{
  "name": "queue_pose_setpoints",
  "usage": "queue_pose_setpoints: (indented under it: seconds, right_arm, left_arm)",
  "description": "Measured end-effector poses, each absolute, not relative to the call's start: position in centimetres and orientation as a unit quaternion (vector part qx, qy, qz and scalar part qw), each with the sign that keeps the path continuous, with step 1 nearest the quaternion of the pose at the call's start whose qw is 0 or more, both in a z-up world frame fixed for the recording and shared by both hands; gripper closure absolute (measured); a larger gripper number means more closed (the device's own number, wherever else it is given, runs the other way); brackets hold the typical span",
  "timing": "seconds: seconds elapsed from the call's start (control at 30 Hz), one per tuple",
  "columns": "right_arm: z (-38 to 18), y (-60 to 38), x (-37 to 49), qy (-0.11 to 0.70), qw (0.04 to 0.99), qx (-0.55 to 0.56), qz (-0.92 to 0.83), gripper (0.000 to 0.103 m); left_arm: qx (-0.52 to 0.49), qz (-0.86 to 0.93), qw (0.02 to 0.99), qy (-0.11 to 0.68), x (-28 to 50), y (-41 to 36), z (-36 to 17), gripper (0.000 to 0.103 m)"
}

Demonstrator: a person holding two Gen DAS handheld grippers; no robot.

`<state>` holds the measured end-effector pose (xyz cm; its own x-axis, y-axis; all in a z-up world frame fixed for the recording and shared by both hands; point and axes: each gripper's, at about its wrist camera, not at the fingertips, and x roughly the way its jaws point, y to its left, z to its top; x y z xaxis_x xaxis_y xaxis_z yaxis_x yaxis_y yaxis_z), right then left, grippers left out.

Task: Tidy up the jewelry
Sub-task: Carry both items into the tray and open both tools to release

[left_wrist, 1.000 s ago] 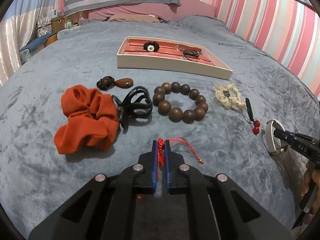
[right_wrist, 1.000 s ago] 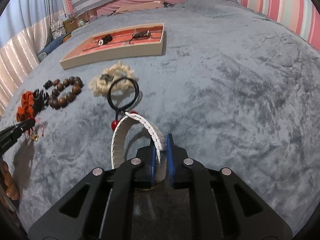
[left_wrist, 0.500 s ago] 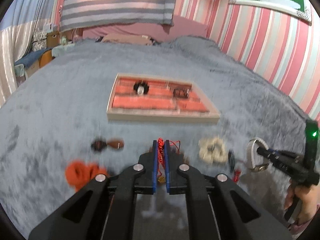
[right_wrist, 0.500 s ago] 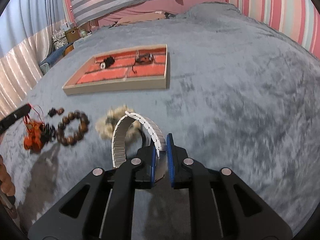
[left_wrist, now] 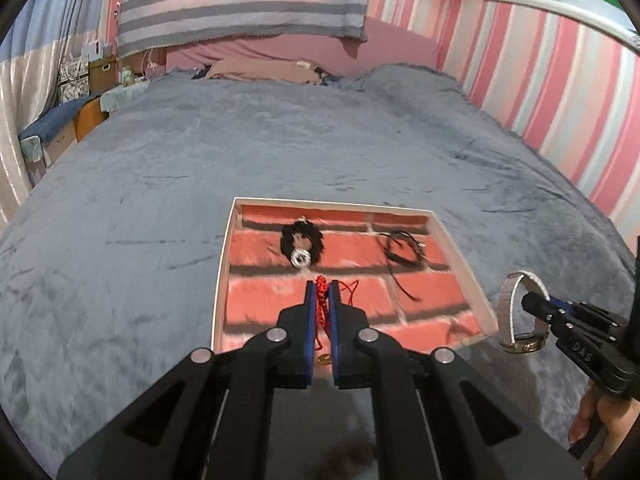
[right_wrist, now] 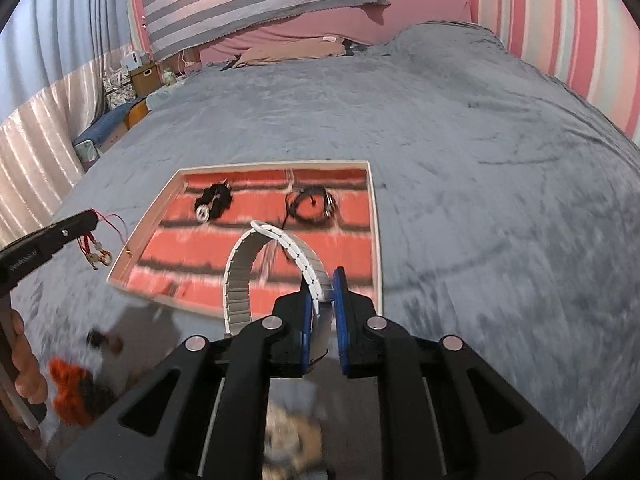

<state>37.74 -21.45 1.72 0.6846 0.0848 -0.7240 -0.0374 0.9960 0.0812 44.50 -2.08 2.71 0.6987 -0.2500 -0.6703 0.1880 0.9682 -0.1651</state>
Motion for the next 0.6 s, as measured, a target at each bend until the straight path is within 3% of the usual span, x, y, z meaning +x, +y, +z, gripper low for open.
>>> queue_pose_setpoints:
  seconds: [0.27,0.6]
  right_arm:
    - [-2.2,-20.6,46.6,0.431,0.901,0.049,0.018,0.092]
    - [-5.6,-20.7,51.3,0.462,0.886,0.044,-0.007,0.092]
  left_arm:
    - [-0.027,-0.092,0.906,0.413,52.0,-2.3,-2.1,0.097]
    - [-0.011,-0.075,0.883,0.464,56.9,-2.9,-6.1,0.097]
